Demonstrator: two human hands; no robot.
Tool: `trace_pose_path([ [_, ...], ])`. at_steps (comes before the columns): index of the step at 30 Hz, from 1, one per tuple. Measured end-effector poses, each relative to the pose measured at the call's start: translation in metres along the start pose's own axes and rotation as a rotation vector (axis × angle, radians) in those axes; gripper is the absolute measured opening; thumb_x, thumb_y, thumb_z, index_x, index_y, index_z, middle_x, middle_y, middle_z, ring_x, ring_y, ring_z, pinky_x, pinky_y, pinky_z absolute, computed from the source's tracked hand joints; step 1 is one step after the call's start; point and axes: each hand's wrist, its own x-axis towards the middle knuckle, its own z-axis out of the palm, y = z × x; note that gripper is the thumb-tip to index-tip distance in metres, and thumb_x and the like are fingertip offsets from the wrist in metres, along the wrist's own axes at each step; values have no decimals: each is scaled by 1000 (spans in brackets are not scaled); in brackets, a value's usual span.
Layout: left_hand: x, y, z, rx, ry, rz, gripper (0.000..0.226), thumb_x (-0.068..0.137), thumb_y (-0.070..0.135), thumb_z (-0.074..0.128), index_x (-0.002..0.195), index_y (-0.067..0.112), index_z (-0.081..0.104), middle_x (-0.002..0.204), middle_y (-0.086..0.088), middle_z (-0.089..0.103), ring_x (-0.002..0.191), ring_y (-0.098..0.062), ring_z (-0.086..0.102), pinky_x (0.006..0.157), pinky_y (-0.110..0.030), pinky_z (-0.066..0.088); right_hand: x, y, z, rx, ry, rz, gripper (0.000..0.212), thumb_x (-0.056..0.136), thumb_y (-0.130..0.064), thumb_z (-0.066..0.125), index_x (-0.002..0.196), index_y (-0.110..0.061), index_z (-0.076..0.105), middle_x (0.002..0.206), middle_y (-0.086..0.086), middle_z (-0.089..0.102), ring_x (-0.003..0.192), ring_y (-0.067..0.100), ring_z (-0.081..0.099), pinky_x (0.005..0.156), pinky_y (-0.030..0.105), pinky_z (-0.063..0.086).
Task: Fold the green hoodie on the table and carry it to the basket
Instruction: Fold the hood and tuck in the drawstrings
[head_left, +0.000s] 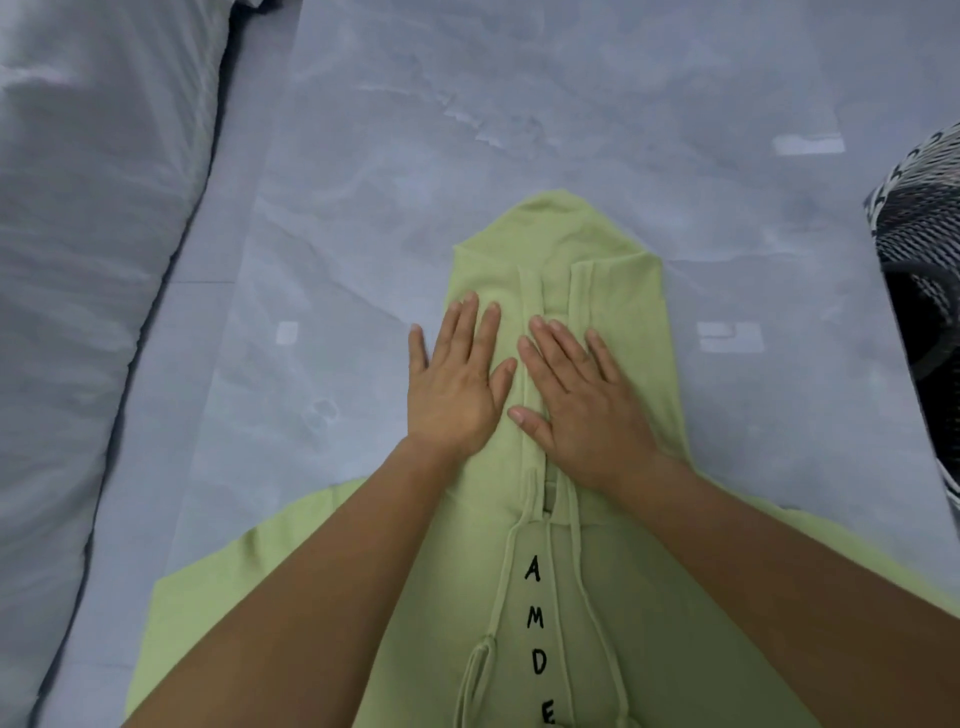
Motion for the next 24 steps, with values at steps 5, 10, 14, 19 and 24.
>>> trace_pose_path([
  [5,1,8,-7,11,161,102,66,91,48,21,147,14,15,156,-12,12,144,-21,9,114,-39,-7,6,20,-16,134,215,77,63,96,-49,15,140,-8,34,150,13,31,139,22,25,114,39,15],
  [10,2,7,7,21,48,9,72,86,57,10,148,22,6,157,-11,0,145,-23,-3,114,-37,-9,10,29,-2,-5,79,156,70,90,-56,20,144,-11,26,152,18,23,141,28,22,115,42,12],
  [14,2,7,8,51,46,10,70,88,57,15,147,20,15,155,-16,11,144,-30,8,113,-40,-2,10,30,-4,-32,47,160,69,88,-57,24,143,-14,29,151,16,27,140,28,26,113,41,11],
  [19,6,7,-12,-142,17,17,78,83,64,17,146,19,21,155,-12,18,143,-26,14,114,-40,6,16,39,-22,291,34,159,74,88,-61,17,139,-12,37,149,13,33,139,26,29,112,36,12],
  [24,52,3,-51,-759,253,-401,63,84,32,64,132,1,37,133,-16,42,123,-29,42,104,-33,32,39,90,-58,619,279,520,51,85,-27,49,129,-2,45,135,20,39,124,34,42,107,36,30],
])
